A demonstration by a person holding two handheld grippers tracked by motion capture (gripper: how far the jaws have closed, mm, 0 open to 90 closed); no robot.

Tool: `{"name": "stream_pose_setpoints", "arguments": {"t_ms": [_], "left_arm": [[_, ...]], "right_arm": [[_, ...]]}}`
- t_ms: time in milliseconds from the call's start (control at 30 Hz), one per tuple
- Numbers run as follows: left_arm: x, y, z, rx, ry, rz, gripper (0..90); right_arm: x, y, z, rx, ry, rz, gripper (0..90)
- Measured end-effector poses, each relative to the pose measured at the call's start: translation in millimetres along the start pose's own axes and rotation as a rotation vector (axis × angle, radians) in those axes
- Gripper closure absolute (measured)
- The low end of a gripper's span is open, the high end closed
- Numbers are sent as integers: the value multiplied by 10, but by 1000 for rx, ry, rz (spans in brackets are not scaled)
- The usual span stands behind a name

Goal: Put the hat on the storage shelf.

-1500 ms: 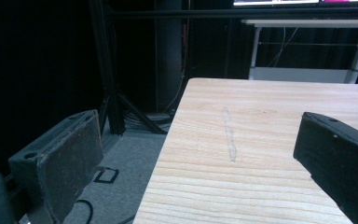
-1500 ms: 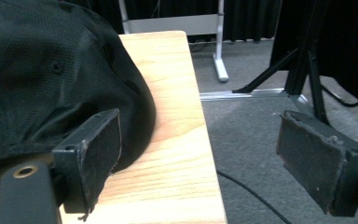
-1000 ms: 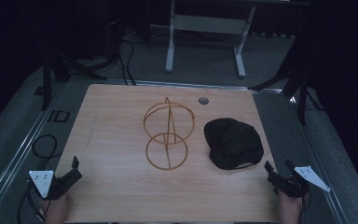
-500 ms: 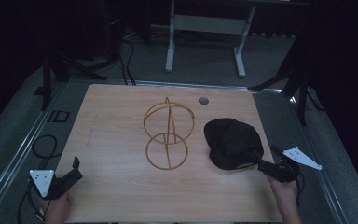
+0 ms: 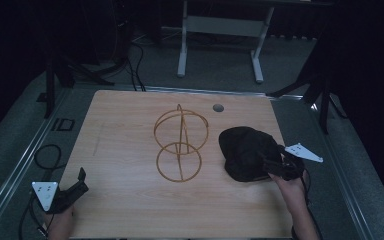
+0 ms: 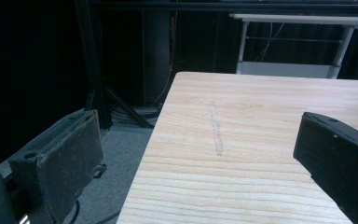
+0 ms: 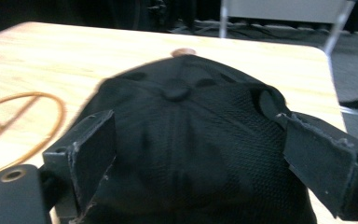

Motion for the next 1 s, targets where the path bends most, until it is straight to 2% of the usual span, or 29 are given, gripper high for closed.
{"name": "stream_pose_setpoints", "arguments": {"t_ms": [200, 267, 300, 333, 400, 433, 467, 500, 533, 600, 633, 800, 1000], "left_arm": [[1, 0, 4, 0, -1, -2, 18], [1, -1, 6, -2, -3, -3, 18], [1, 0, 5, -2, -2, -3, 18], [1, 0, 5, -1, -2, -3, 18], [1, 0, 4, -2, -3, -3, 18], [1, 1, 4, -4, -4, -2, 18], [1, 0, 3, -4, -3, -2, 18], [0, -2, 1, -1, -2, -5, 18], [1, -1, 3, -3, -3, -4, 18], [1, -1, 4, -2, -2, -4, 18], [1, -2, 5, -3, -3, -4, 18], [0, -2, 5, -3, -4, -4, 18], [1, -1, 14, 1, -8, -4, 18]], "right_arm": [[81, -81, -1, -1, -11, -20, 104], [101, -99, 0, -6, -17, -36, 148], [114, -118, 1, -12, -19, -55, 216], [121, -127, -2, -21, -17, -61, 238], [140, -162, -6, -56, -27, -88, 396], [151, -186, -19, -66, -24, -104, 401], [160, -198, -23, -73, -29, -105, 438], [165, -211, -28, -76, -26, -111, 510], [171, -223, -39, -78, -20, -117, 522], [182, -233, -47, -88, -29, -122, 622], [189, -238, -50, -92, -32, -126, 631], [180, -219, -51, -88, -64, -98, 768], [138, -134, -74, -91, -86, -53, 854]]}}
Point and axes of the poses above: each handheld gripper's, and its own axes: x roughly forward along the jaws, y roughly out of its top, z roughly to its right, the point moved 8 cm from there along x, roughly forward along the jaws, and after that the axes turned 14 degrees about x, right-handed, at the moved point
